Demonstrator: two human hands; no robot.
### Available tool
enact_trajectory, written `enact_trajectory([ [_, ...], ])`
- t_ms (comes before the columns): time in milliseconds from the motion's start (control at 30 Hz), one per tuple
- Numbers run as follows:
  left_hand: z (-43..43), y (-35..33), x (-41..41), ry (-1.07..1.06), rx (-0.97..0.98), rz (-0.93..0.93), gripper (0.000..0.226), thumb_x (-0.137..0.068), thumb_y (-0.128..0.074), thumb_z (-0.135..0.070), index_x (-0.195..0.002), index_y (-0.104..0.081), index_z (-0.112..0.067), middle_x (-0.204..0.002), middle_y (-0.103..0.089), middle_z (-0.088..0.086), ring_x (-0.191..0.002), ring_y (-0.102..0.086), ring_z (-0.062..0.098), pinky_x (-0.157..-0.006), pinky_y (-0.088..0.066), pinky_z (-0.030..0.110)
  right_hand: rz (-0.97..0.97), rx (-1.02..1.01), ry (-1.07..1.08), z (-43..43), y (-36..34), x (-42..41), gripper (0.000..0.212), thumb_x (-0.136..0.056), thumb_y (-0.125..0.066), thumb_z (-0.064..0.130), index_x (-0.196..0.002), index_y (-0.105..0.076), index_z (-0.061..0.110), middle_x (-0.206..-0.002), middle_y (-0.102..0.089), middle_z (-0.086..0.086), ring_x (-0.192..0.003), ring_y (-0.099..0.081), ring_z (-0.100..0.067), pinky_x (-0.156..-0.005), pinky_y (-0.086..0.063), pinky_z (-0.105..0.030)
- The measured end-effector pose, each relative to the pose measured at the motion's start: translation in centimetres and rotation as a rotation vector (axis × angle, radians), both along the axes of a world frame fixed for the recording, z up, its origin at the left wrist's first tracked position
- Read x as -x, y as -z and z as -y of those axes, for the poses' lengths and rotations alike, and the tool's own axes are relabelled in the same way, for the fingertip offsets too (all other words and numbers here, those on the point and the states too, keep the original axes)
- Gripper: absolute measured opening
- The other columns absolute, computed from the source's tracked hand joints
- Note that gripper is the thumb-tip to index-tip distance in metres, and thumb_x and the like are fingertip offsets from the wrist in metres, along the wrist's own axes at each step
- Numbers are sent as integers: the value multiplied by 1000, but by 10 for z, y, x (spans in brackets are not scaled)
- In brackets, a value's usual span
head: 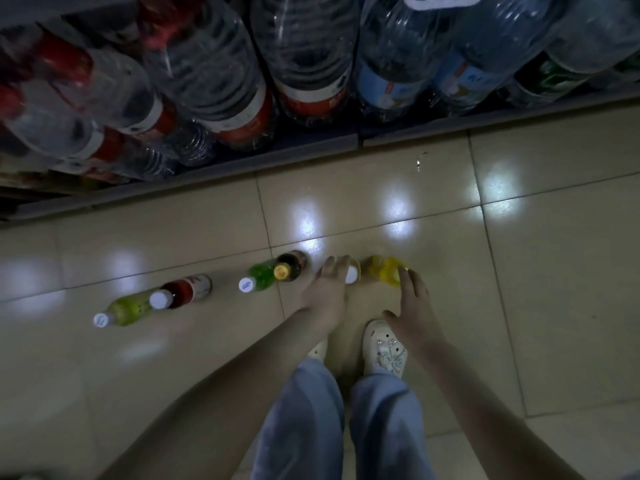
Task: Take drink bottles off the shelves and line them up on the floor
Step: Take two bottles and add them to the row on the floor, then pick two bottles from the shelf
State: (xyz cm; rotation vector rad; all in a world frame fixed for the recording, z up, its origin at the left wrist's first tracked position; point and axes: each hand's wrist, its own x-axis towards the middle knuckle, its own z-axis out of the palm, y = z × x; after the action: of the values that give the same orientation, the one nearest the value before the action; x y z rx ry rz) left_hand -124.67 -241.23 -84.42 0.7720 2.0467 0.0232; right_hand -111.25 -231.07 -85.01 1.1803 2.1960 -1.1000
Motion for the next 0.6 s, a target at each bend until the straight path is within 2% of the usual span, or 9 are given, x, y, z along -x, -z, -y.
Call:
enact_trajectory([
  [133, 5, -33, 12, -50, -129, 0, 62, -94, -49, -17, -150, -21, -20, -154, -24, 6, -136, -30, 28, -103, -33, 32, -124, -33, 49, 9, -34, 24, 72, -83, -64, -1, -145, -29, 1, -149, -29, -19, -138, -28, -32, -108, -19, -22],
  [267, -10, -125, 45, -153, -217, 80, 53, -95, -48, -16, -145, -33, -20, -145, -39, 7, -126, -44, 28, -96, -43, 35, -253, -68, 78, -5, -125, 73, 63, -88, -60, 4, -144, -33, 4, -147, -35, -14, -129, -42, -28, -98, -29, -18],
  [333, -19, -187, 67, -183, -258, 94, 51, -94, -51, -17, -143, -36, -23, -142, -42, 4, -123, -48, 24, -91, -44, 30, -306, -89, 74, -15, -189, 100, 59, -91, -58, 6, -144, -32, 6, -146, -36, -12, -128, -43, -25, -93, -28, -13],
  [367, -23, -221, 79, -197, -287, 82, 51, -94, -52, -19, -142, -36, -24, -142, -43, 3, -122, -48, 22, -89, -44, 28, -343, -107, 68, -21, -225, 114, 58, -91, -58, 6, -143, -34, 5, -144, -38, -13, -128, -43, -26, -93, -29, -14],
  [467, -36, -337, 117, -238, -423, -1, 49, -93, -54, -22, -140, -39, -22, -137, -47, 6, -122, -49, 25, -93, -44, 32, -401, -151, 75, -40, -342, 156, 56, -92, -58, 12, -143, -35, 9, -140, -42, -11, -125, -46, -26, -97, -39, -30],
  [500, -40, -379, 130, -237, -483, -35, 47, -93, -54, -21, -138, -41, -20, -135, -49, 8, -121, -50, 27, -95, -44, 34, -439, -176, 66, -45, -382, 169, 56, -91, -58, 12, -143, -36, 10, -140, -41, -10, -125, -46, -25, -99, -39, -32],
  [600, -49, -500, 159, -201, -636, -145, 45, -94, -53, -23, -138, -42, -20, -137, -48, 7, -122, -49, 25, -98, -42, 35, -570, -271, 15, -60, -499, 201, 56, -93, -57, 15, -144, -35, 12, -143, -40, -8, -129, -42, -21, -99, -33, -22],
])
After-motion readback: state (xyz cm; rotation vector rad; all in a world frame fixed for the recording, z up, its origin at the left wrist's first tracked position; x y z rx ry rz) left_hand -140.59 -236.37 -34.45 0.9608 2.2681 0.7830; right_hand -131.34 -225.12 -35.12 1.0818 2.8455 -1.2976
